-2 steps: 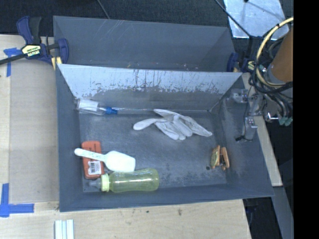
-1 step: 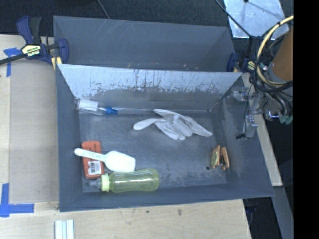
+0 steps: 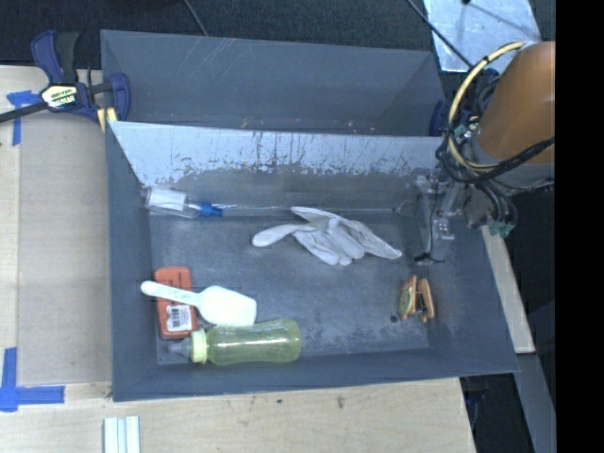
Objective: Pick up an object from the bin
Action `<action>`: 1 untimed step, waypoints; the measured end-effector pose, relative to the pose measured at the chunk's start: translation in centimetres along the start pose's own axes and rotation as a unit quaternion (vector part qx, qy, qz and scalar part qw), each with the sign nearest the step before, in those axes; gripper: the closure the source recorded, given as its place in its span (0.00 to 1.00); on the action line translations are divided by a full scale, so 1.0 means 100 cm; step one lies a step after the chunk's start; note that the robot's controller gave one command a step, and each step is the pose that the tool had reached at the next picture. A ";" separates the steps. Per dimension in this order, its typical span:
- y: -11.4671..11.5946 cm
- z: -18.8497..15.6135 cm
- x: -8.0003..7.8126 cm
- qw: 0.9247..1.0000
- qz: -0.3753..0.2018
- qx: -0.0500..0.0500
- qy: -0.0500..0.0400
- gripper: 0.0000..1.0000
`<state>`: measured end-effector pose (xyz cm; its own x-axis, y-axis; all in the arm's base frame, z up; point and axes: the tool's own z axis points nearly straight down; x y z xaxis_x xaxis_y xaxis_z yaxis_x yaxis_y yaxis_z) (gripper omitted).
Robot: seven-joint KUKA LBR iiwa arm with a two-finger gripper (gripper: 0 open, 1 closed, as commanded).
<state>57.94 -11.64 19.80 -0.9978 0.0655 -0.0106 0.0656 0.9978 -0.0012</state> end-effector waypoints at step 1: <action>0.048 0.039 -0.023 1.000 -0.013 0.000 0.003 0.00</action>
Offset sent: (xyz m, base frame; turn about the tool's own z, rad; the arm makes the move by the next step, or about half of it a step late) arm 0.0424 0.0356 -0.0764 0.0885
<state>60.62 -7.05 15.94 -0.9992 0.0400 -0.0044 0.0400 0.9992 -0.0014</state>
